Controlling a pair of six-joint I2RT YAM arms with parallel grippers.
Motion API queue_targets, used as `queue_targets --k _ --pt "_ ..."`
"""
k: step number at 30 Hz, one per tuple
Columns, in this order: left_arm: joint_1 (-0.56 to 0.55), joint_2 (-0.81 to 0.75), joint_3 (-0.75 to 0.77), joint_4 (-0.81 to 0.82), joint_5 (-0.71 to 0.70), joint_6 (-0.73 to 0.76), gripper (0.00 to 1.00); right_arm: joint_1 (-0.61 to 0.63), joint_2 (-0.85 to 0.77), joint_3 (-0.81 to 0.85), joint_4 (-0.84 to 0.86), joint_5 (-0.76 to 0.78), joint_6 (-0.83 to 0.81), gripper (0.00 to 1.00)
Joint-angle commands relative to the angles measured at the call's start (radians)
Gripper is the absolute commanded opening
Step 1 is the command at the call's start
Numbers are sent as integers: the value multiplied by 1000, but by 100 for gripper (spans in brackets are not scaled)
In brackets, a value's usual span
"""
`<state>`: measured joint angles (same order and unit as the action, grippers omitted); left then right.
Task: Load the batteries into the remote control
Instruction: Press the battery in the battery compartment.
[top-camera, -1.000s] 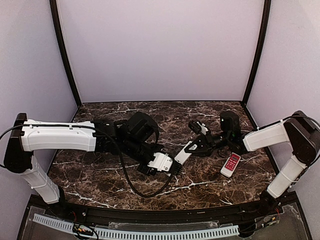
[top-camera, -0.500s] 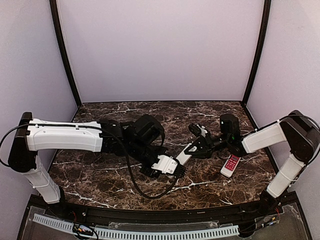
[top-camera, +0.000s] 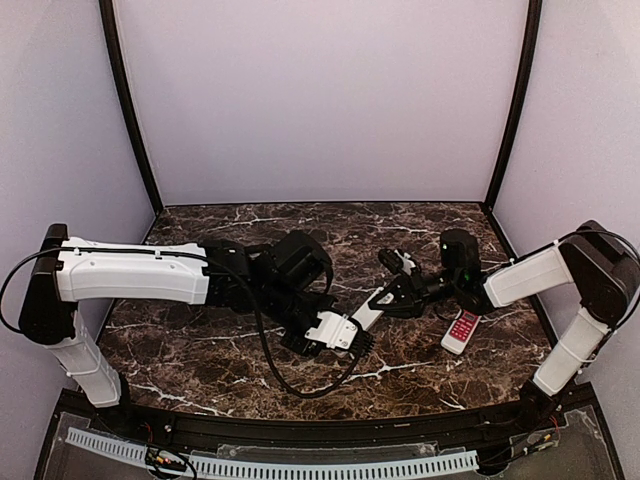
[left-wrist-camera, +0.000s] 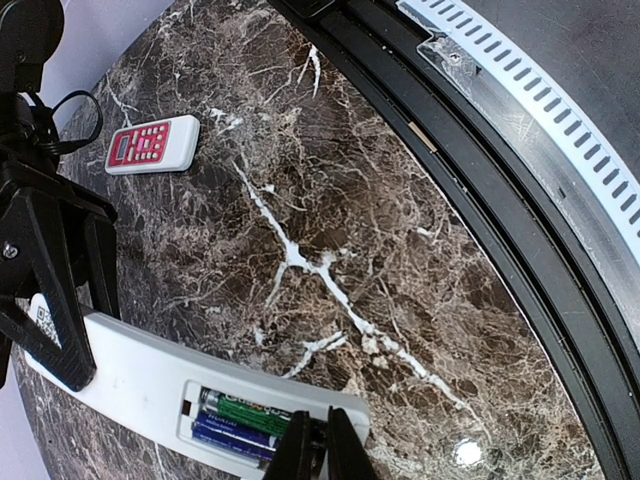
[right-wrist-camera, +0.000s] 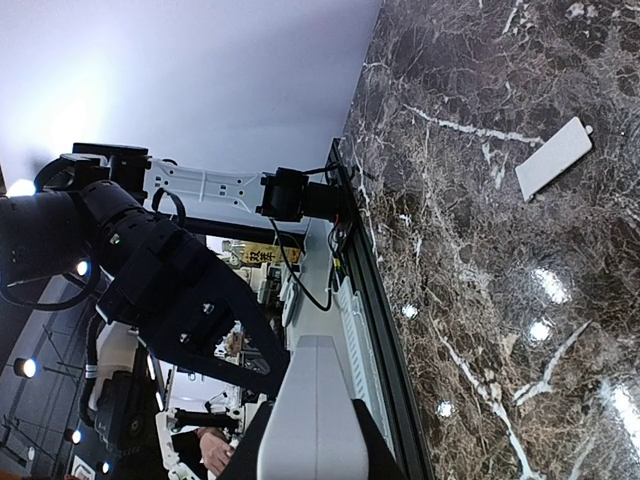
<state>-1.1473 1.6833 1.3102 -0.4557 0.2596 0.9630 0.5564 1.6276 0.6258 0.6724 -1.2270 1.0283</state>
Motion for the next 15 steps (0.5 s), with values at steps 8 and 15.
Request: queue_targets --k 8,15 --pt "20 -4 -47 -68 -5 25 2 7 -84 36 12 -81 -22 0" --pt "20 0 -43 -80 11 17 2 2 -103 51 1 -90 -29 0"
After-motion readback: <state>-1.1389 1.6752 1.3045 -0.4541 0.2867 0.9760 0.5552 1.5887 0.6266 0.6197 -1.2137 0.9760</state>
